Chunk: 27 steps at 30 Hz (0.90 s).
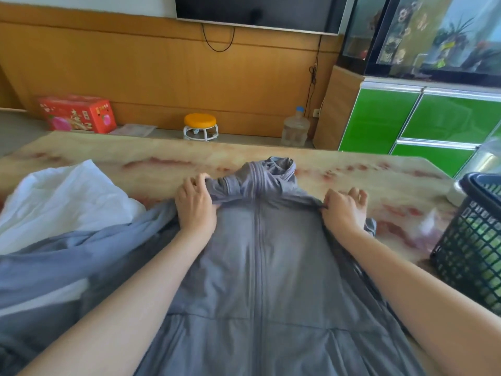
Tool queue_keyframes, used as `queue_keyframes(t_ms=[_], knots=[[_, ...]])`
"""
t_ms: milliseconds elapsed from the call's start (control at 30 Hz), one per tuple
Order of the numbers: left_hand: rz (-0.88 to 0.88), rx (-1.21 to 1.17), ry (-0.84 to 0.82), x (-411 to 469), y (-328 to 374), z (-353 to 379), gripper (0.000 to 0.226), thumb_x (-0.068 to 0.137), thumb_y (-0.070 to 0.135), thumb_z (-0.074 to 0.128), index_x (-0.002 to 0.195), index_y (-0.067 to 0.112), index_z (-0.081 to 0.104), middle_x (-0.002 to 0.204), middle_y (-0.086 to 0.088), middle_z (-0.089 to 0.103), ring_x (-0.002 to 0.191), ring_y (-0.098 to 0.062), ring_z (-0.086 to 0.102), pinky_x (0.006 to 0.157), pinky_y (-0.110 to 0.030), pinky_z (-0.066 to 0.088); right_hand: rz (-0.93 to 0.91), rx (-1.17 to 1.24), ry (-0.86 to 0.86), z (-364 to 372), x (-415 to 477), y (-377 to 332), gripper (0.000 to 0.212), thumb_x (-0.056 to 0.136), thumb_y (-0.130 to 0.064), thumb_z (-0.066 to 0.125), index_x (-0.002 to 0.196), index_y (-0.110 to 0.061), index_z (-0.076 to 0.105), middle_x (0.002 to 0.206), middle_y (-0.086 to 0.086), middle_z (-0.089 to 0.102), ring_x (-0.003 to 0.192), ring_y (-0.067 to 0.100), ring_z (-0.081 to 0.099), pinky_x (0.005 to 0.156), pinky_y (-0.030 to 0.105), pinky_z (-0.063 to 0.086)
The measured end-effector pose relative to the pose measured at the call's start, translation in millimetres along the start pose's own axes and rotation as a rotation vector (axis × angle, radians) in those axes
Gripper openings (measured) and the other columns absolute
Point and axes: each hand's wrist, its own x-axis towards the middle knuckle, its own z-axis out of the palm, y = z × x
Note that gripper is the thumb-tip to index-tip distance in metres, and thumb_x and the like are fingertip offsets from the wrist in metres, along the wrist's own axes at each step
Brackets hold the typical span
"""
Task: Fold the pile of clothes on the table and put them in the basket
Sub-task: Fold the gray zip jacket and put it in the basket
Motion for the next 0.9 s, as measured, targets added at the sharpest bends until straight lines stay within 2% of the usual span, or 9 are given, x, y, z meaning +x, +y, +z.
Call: queue_keyframes(t_ms=[67, 167, 267, 333, 433, 500, 667, 800, 900], knots=[[-0.004, -0.041, -0.08, -15.4, 7.8, 1.4, 0.073, 0.086, 0.022, 0.064, 0.145, 0.015, 0.023, 0.146, -0.02, 0.026, 0.133, -0.037, 0.026, 0.108, -0.045, 0.02, -0.025, 0.067, -0.038, 3.7, -9.2, -5.9, 0.031, 0.087, -0.015, 0.052, 0.118, -0.017, 0.053, 0.13, 0.013, 0.048, 0.125, 0.031, 0.029, 0.107, 0.039, 0.01], [0.235, 0.004, -0.12, -51.9, 24.6, -11.5, 0.058, 0.097, 0.025, 0.044, 0.148, 0.011, 0.021, 0.156, -0.018, 0.005, 0.144, -0.035, 0.005, 0.116, -0.047, 0.005, -0.256, 0.164, -0.036, -7.3, -35.5, -28.1, 0.05, 0.096, -0.036, 0.043, 0.144, -0.027, 0.031, 0.159, 0.002, 0.008, 0.145, 0.022, 0.001, 0.114, 0.036, -0.007], [0.497, 0.041, -0.071, -101.9, 29.0, -21.7, 0.055, 0.089, 0.031, 0.041, 0.138, 0.006, 0.043, 0.148, -0.019, 0.034, 0.138, -0.037, 0.03, 0.107, -0.053, 0.025, -0.442, 0.231, -0.224, -13.6, -86.9, -48.2, 0.072, 0.087, -0.067, 0.015, 0.149, -0.031, 0.017, 0.158, -0.006, -0.01, 0.146, 0.015, -0.009, 0.115, 0.032, -0.008], [0.559, 0.097, -0.206, -124.8, 19.0, -20.8, 0.056, 0.086, 0.043, 0.033, 0.13, 0.017, 0.055, 0.138, -0.005, 0.051, 0.129, -0.025, 0.046, 0.098, -0.052, 0.039, -0.54, 0.204, -0.295, -3.4, -120.6, -48.7, 0.091, 0.072, -0.075, -0.014, 0.15, -0.033, 0.005, 0.157, -0.008, -0.011, 0.146, 0.014, -0.01, 0.118, 0.033, -0.005], [0.452, 0.146, -0.396, -126.8, 7.0, -16.9, 0.071, 0.082, 0.057, 0.004, 0.147, 0.034, 0.02, 0.156, 0.008, 0.013, 0.144, -0.01, 0.012, 0.114, -0.05, 0.013, -0.576, 0.126, -0.24, 13.3, -131.5, -41.1, 0.089, 0.068, -0.069, -0.032, 0.147, -0.038, -0.007, 0.155, -0.013, -0.012, 0.145, 0.011, -0.011, 0.119, 0.031, -0.006], [0.397, 0.17, -0.427, -118.2, 6.0, -8.9, 0.079, 0.072, 0.06, -0.013, 0.148, 0.038, -0.003, 0.156, 0.012, -0.012, 0.144, -0.006, -0.012, 0.113, -0.052, -0.007, -0.523, 0.141, -0.223, 15.9, -123.7, -42.7, 0.09, 0.066, -0.069, -0.033, 0.147, -0.04, -0.007, 0.157, -0.012, -0.009, 0.146, 0.012, -0.009, 0.116, 0.031, -0.006], [0.381, 0.193, -0.499, -116.6, 10.2, -14.5, 0.085, 0.069, 0.064, -0.016, 0.149, 0.036, -0.004, 0.158, 0.009, -0.011, 0.144, -0.009, -0.014, 0.113, -0.055, -0.009, -0.501, 0.095, -0.299, 16.0, -119.9, -47.2, 0.103, 0.057, -0.073, -0.038, 0.148, -0.037, -0.006, 0.159, -0.007, -0.005, 0.146, 0.017, -0.008, 0.117, 0.035, -0.004], [0.303, 0.293, -0.607, -119.0, 4.1, -52.1, 0.072, 0.091, 0.066, 0.013, 0.15, 0.03, -0.002, 0.158, -0.002, -0.013, 0.144, -0.02, -0.019, 0.112, -0.052, -0.014, -0.456, 0.134, -0.488, -5.7, -111.9, -51.6, 0.061, 0.096, -0.057, 0.011, 0.15, -0.032, -0.003, 0.159, -0.004, -0.009, 0.146, 0.019, -0.01, 0.117, 0.039, -0.005], [0.222, 0.386, -0.567, -132.6, -21.7, -74.8, 0.075, 0.09, 0.068, 0.016, 0.15, 0.029, -0.005, 0.157, -0.006, -0.016, 0.142, -0.028, -0.021, 0.11, -0.054, -0.015, -0.458, 0.205, -0.52, -23.6, -122.4, -61.1, 0.059, 0.098, -0.052, 0.023, 0.151, -0.031, 0.004, 0.158, -0.009, -0.007, 0.146, 0.015, -0.009, 0.117, 0.037, -0.005]])
